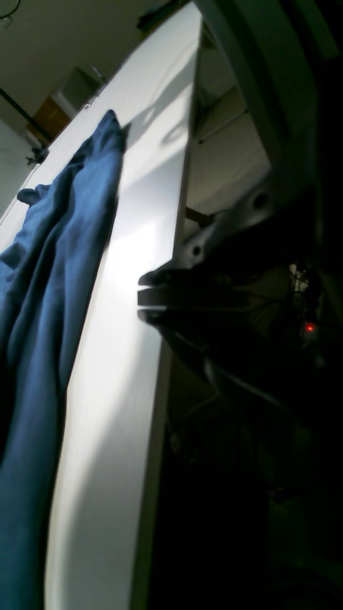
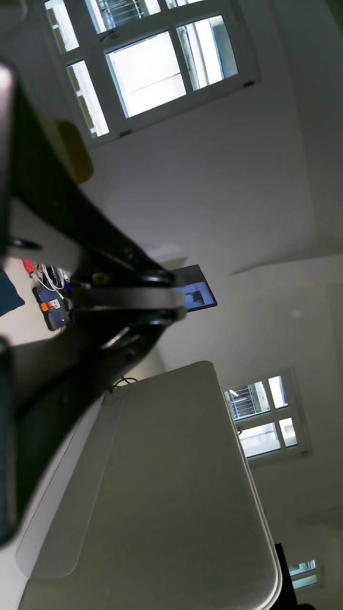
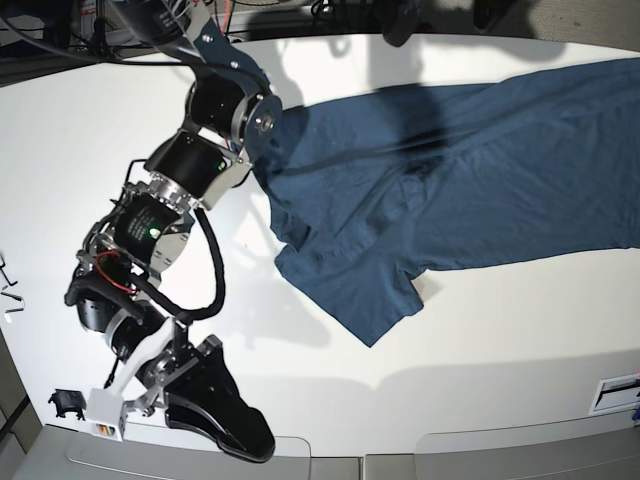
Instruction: Fold the T-shirt properly
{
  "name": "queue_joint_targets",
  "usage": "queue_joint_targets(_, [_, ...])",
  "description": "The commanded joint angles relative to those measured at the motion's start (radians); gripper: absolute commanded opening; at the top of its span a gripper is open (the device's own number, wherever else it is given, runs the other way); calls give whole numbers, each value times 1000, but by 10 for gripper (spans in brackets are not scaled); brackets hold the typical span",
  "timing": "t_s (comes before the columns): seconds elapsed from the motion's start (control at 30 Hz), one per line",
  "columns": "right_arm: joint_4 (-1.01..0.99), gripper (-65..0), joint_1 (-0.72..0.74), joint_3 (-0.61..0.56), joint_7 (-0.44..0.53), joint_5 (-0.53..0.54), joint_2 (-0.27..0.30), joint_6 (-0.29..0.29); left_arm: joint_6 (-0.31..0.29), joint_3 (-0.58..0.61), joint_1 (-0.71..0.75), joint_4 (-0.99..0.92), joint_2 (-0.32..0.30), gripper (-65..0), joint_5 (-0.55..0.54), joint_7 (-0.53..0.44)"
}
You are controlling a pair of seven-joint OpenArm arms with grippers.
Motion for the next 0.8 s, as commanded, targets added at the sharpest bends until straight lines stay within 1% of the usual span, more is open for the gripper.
queue_joint_targets(0.0, [12, -650, 32, -5, 26, 25, 1, 6, -3, 0, 29, 6, -18, -650, -5, -32])
queue_joint_targets(0.13, [12, -650, 32, -5, 26, 25, 1, 6, -3, 0, 85, 6, -39, -650, -5, -32])
queue_joint_targets(0.43, [12, -650, 32, -5, 26, 25, 1, 6, -3, 0, 245, 6, -36, -650, -4, -32])
queue_joint_targets(0.57, [12, -650, 32, -5, 26, 26, 1, 6, -3, 0, 256, 8, -36, -650, -5, -32])
queue_joint_targets(0.77, [12, -650, 32, -5, 26, 32, 1, 6, -3, 0, 223, 9, -39, -650, -10, -32])
